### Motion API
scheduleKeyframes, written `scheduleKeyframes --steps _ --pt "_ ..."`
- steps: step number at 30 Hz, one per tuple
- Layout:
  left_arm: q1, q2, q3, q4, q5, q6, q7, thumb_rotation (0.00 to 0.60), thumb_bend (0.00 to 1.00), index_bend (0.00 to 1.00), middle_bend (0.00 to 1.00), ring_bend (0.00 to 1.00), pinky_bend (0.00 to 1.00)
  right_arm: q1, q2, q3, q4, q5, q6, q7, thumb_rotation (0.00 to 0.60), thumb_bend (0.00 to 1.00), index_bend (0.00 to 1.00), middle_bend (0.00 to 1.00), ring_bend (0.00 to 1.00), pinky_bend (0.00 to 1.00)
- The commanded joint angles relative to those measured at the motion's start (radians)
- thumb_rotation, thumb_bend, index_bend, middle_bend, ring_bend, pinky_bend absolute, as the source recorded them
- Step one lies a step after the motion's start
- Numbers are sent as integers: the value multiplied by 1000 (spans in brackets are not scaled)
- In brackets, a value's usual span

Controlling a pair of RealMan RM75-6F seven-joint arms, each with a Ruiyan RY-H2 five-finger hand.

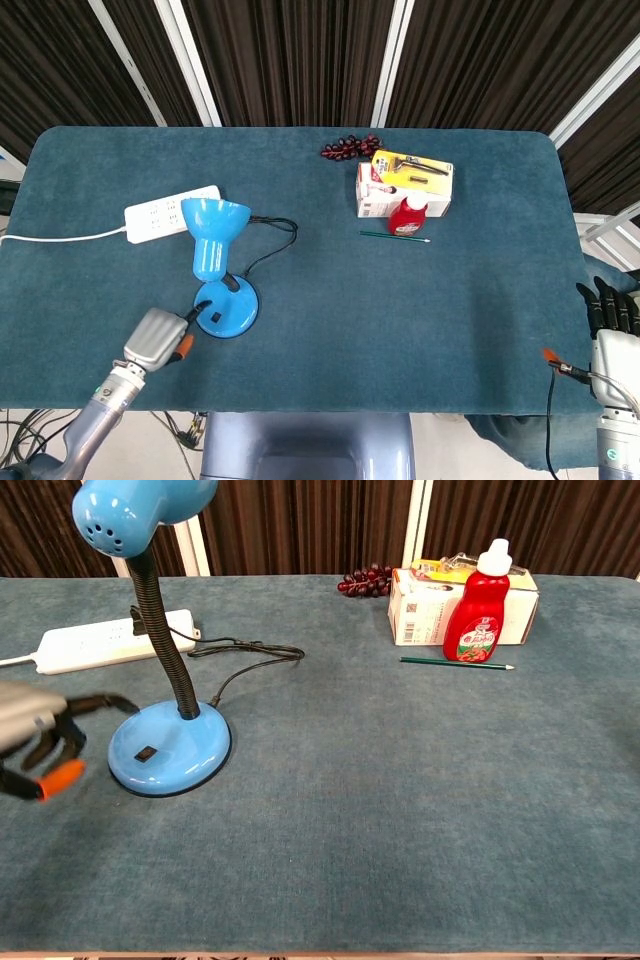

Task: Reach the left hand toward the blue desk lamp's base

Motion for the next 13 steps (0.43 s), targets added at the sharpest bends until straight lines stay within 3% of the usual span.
scheduleKeyframes --steps 1,4,6,13 --pt "81 49 -42 -60 72 225 4 600 307 151 376 246 389 1 0 0 -1 -1 0 -2 600 140 121 51 34 0" --pt "129 102 -46 -116 60 302 -9 600 230 153 273 124 249 1 -1 -2 -3 -4 1 -4 600 140 121 51 34 0" --pt "161 138 -43 -142 52 344 -28 600 200 154 246 98 204 1 -2 -2 -3 -5 1 -6 600 140 121 51 34 0" --pt "241 247 -5 -138 26 392 -199 600 154 150 193 42 124 3 -8 -7 -3 -9 -3 -16 600 140 121 51 34 0"
